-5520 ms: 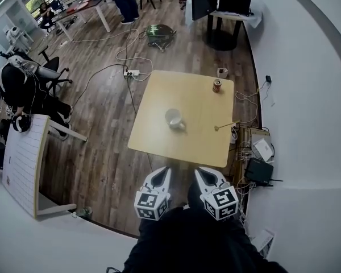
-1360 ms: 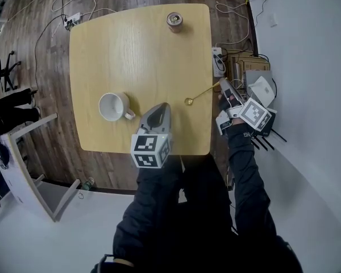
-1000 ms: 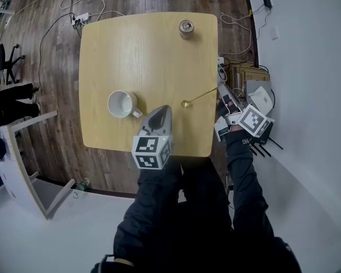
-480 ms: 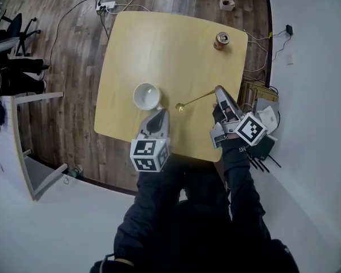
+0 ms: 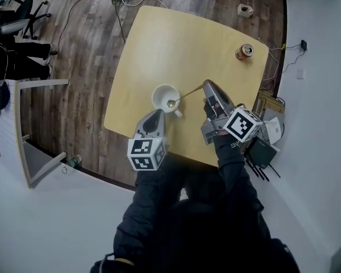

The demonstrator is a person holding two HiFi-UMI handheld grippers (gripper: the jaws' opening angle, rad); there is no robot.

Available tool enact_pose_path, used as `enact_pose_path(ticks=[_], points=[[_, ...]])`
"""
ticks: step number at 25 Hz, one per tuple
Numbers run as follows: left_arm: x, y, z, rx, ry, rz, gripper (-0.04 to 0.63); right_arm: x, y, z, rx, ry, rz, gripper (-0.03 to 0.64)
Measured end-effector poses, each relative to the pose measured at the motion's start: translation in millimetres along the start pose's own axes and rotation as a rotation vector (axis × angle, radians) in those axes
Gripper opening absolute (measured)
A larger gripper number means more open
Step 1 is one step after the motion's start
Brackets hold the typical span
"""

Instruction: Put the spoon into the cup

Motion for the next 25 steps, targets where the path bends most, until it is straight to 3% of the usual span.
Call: enact_pose_path(ticks=[10, 17, 25], points=[[11.5, -2.7, 40.9, -0.063, 0.045, 0.04, 0.035, 47.2, -33.7, -7.5, 0.046, 0.178, 0.099, 0.026], [7.0, -11.2, 61.2, -0.067, 0.048, 0.053, 0.035, 65.1, -56.9, 7.1, 0.021, 0.343, 0.128, 0.025], [8.5, -16.6, 68.6, -0.059, 0.052, 0.06, 0.035, 83.0, -62.4, 10.3, 0.013, 0.403, 0.146, 0.025]])
Point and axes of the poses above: the fingertips, and each gripper's own axes: y backward along the fingers, z to its left, x out of its underside, the point moved 7 cm from there along y, backward along the fingers, and after that the axes turned 15 degrees about -z, right-handed, at the moved point
